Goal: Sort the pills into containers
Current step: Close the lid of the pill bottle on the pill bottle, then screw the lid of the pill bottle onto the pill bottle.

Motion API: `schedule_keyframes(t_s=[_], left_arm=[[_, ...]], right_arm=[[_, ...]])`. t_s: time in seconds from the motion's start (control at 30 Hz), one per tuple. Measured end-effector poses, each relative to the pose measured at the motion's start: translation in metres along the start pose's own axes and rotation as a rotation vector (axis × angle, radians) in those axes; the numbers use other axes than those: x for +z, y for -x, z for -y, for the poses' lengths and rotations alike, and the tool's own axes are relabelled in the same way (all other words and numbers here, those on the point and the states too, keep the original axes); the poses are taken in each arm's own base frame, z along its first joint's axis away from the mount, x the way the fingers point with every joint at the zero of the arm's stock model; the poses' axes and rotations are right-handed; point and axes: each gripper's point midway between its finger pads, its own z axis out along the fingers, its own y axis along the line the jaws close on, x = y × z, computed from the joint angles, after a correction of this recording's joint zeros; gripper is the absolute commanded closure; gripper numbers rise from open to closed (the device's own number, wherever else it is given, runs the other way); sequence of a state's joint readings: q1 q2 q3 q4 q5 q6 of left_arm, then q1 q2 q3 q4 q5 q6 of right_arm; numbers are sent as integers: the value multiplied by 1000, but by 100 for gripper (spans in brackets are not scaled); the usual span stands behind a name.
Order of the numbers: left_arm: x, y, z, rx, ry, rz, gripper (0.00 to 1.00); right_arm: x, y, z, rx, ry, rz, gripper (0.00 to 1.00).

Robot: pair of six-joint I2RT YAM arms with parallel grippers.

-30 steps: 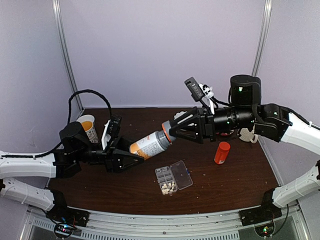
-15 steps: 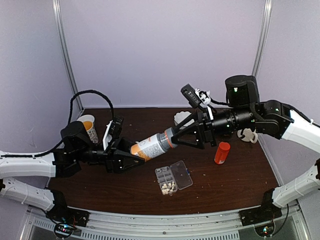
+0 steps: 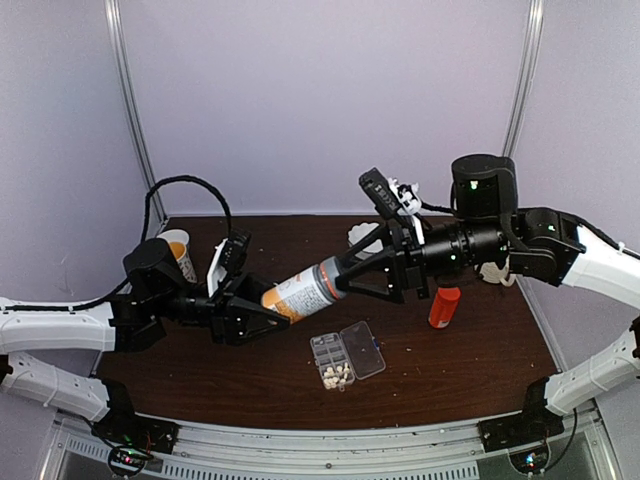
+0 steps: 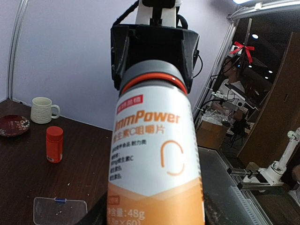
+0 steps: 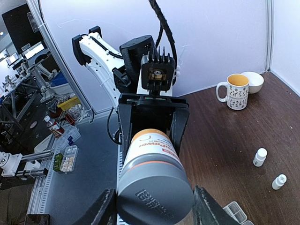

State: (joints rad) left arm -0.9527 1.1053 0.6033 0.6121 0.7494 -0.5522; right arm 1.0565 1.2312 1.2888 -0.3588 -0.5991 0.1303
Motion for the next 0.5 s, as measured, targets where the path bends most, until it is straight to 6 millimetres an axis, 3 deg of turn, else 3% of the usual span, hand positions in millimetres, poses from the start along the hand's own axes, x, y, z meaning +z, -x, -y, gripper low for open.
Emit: schedule_keyframes(t_s=[0.3,0.5], left_arm=[[0,0,3,-29,-17,-7,100],[1,-2,-4,1,62,-134,100]], right_arm=[[1,-1,-2,-46,-10,-7,55],[2,-12,5,-14,-37,-36,55]])
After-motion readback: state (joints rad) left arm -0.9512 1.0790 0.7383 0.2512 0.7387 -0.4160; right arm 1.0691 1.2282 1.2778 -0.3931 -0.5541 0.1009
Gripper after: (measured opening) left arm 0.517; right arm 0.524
